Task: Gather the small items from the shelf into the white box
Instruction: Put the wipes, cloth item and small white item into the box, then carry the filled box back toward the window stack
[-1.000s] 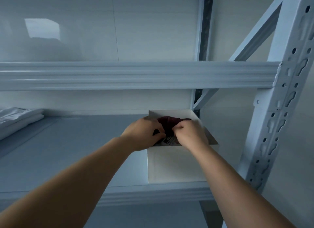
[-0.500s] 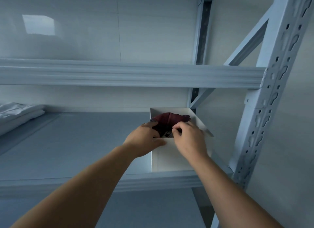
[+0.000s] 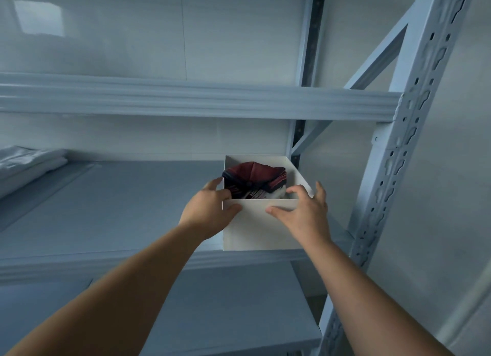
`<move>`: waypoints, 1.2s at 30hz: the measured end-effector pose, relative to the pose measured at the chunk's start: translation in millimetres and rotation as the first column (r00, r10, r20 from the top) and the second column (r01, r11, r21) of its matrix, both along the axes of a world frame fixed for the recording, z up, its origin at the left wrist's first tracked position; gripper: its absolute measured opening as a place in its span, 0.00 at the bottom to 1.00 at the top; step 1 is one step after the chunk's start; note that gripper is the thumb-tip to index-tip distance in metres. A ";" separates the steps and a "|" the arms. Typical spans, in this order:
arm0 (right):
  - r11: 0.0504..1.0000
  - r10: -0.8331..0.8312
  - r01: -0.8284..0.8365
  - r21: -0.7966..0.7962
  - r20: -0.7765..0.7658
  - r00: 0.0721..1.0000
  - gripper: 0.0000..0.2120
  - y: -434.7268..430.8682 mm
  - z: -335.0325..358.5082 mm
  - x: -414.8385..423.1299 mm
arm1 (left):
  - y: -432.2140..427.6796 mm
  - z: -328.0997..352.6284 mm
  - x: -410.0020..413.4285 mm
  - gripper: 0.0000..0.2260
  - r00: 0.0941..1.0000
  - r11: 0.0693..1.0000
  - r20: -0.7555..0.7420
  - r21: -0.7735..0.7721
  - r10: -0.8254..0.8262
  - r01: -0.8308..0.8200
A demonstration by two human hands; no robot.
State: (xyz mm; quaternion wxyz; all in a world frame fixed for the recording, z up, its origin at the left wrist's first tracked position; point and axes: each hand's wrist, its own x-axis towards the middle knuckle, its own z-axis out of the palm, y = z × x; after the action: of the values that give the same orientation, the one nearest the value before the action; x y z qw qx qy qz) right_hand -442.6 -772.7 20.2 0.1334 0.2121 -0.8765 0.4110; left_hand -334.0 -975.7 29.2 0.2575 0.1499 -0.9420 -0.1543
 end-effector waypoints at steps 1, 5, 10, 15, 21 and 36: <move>1.000 0.002 -0.002 -0.021 -0.013 1.000 0.30 -1.0 -2.4 2.5 | 1.2 -3.8 1.6 0.14 0.999 1.000 -0.033 0.014 0.003 -0.003; 0.989 -0.028 0.015 -0.146 -0.086 0.996 0.32 -1.7 -13.9 7.4 | 18.1 -20.0 -2.9 0.16 0.988 0.984 -0.152 0.176 0.022 0.005; 0.988 -0.028 0.018 -0.152 -0.067 0.997 0.31 2.7 -22.2 -1.3 | 29.1 -30.6 -12.5 0.19 0.974 0.960 -0.184 0.269 0.134 -0.081; 0.980 -0.017 -0.001 -0.197 -0.086 0.996 0.31 3.6 -23.7 -7.2 | 37.0 -27.9 -10.9 0.18 0.961 0.962 -0.208 0.239 0.181 -0.130; 0.976 0.053 -0.079 -0.201 -0.134 0.990 0.31 8.1 -24.4 -13.1 | 47.3 -27.8 1.8 0.18 0.942 0.954 -0.222 0.223 0.251 -0.202; 0.892 0.311 -0.370 -0.260 -0.241 0.919 0.31 -28.1 4.4 56.2 | 62.9 0.7 117.4 0.18 0.779 0.837 -0.307 0.200 0.547 -0.509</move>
State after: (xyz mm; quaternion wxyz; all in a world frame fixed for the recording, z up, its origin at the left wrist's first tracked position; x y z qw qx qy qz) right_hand -386.4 -800.8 24.6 0.1742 0.3791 -0.7356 0.5337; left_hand -216.6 -912.8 29.9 0.4462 0.3911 -0.7908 -0.1500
